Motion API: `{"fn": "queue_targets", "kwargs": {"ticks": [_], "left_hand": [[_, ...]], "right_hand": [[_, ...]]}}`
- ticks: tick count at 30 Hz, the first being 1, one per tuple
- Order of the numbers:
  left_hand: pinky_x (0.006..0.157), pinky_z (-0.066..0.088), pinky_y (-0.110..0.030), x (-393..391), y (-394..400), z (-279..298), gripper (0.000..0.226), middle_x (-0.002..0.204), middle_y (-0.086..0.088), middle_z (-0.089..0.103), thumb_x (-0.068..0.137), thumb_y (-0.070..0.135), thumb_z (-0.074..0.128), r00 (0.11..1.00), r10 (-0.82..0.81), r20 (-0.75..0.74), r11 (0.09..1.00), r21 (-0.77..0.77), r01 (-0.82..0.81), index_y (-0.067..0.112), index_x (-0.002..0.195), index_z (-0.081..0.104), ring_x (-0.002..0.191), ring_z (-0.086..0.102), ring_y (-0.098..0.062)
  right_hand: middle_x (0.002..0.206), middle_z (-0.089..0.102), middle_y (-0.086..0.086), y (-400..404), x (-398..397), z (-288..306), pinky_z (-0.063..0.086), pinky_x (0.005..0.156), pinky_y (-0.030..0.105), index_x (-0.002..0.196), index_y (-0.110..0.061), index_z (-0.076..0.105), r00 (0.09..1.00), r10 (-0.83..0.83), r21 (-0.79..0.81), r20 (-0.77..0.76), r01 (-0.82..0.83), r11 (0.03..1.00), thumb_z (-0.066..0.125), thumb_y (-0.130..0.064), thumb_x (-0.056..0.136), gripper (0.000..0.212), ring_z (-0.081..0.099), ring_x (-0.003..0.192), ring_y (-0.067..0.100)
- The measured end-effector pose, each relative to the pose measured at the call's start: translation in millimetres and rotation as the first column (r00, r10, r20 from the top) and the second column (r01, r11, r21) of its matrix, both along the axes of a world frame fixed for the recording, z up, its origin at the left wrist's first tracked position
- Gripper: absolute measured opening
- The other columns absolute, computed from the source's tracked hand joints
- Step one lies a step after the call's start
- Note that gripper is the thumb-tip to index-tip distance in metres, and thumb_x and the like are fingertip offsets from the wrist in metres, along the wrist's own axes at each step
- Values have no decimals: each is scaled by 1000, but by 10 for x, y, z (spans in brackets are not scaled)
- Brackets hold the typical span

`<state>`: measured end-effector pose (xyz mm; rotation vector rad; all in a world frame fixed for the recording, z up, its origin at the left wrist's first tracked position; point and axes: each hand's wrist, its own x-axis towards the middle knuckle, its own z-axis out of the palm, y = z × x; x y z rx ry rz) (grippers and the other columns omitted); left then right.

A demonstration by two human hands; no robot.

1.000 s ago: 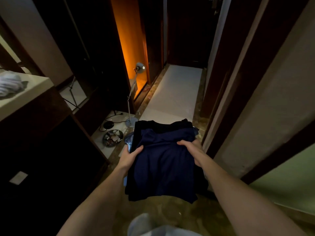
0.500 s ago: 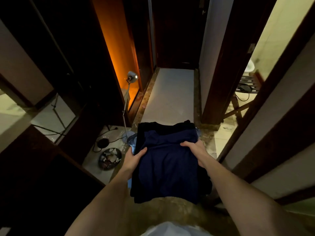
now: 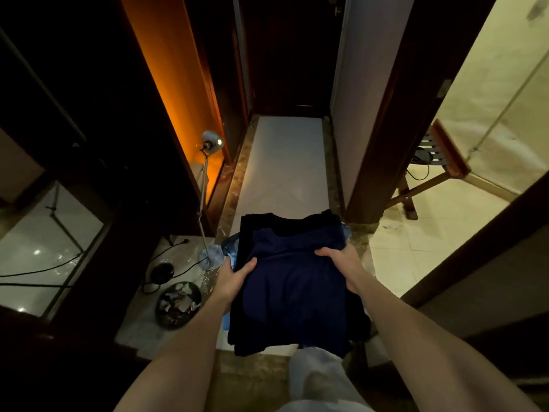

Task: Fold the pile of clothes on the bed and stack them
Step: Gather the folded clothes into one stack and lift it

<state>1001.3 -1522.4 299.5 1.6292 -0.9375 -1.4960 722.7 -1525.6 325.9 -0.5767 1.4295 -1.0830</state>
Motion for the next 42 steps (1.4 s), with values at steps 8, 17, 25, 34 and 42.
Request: {"fn": "queue_targets", "kwargs": {"ticks": [8, 17, 25, 34, 42], "left_hand": [[102, 51, -46, -50, -1153, -184, 113, 138, -1, 57, 55, 70, 85, 1000, -7, 22, 999, 31, 6, 24, 147, 38, 118, 61, -22], [100, 50, -40, -235, -2225, 145, 66, 121, 5, 62, 73, 52, 82, 999, 34, -1, 999, 9, -34, 25, 123, 49, 110, 62, -19], [105, 47, -44, -22, -3611, 60, 63, 132, -4, 60, 87, 38, 74, 999, 21, -39, 1000, -15, -22, 19, 141, 49, 116, 60, -23], [91, 53, -32, 210, -5109, 238, 40, 120, 1, 66, 92, 28, 69, 993, -84, -89, 993, -96, 75, 22, 130, 58, 106, 64, -16], [79, 48, -23, 98, -6217, 200, 29, 113, 10, 66, 93, 29, 67, 993, -106, -55, 989, -110, 100, 33, 121, 60, 104, 63, -11]], "right_hand": [[114, 67, 12, -1143, -139, -87, 61, 77, 47, 128, -17, 52, 1000, 18, 74, -1, -18, 997, 88, -14, 60, 77, 69, 97, 31], [112, 66, 13, -2412, -209, -6, 57, 87, 50, 125, -12, 53, 994, 83, 72, -65, -79, 994, 84, -13, 70, 63, 67, 98, 32], [111, 66, 13, -3737, -8, 21, 58, 72, 38, 125, -9, 50, 990, 88, 69, -109, -81, 994, 85, -14, 69, 65, 67, 96, 30], [113, 62, 9, -5188, 215, 161, 53, 85, 38, 127, -13, 49, 993, 51, 37, -110, -47, 998, 81, -10, 75, 61, 62, 100, 25], [115, 65, 9, -6324, 89, 173, 57, 87, 43, 129, -12, 52, 985, 50, 42, -162, -44, 998, 87, -19, 59, 78, 65, 101, 27]]}}
